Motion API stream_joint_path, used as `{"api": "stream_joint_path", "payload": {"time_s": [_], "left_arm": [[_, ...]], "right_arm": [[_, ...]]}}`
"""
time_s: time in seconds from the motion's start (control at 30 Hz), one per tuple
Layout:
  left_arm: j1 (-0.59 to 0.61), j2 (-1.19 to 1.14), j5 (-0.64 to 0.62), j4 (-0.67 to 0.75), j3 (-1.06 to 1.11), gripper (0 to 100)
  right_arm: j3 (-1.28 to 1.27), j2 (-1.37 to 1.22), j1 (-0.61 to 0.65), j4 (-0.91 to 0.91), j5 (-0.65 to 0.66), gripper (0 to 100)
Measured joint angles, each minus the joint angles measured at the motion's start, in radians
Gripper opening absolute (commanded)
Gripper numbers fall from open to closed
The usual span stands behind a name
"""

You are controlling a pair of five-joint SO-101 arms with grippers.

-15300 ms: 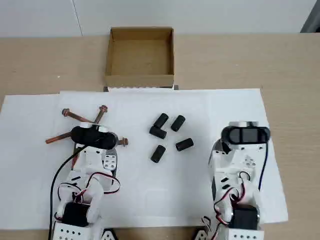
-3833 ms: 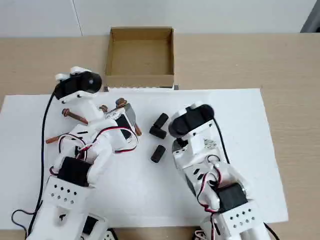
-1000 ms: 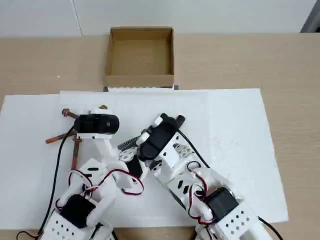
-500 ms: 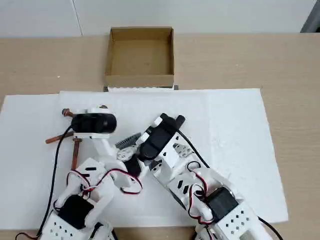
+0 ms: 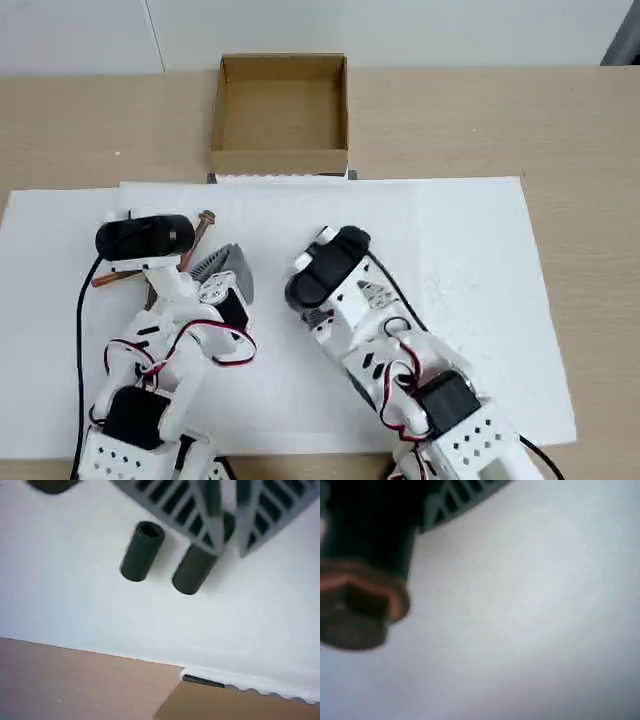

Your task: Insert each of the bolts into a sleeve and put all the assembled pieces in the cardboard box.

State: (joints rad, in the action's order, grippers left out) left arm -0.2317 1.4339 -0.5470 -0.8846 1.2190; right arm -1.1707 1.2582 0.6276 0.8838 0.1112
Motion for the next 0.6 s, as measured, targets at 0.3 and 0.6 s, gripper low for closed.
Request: {"api": "stream_joint_path", "payload": {"time_s": [0.3, 0.6], "left_arm": [[0.137, 0.0, 0.218, 0.0, 0.1, 0], [0.241, 0.0, 0.396, 0.0, 0.212, 0]], "right_arm": [[0.121, -0.104, -0.141, -0.04, -0.106, 0.2], [0.563, -0.62, -0.183, -0.087, -0.147, 0.3]]}}
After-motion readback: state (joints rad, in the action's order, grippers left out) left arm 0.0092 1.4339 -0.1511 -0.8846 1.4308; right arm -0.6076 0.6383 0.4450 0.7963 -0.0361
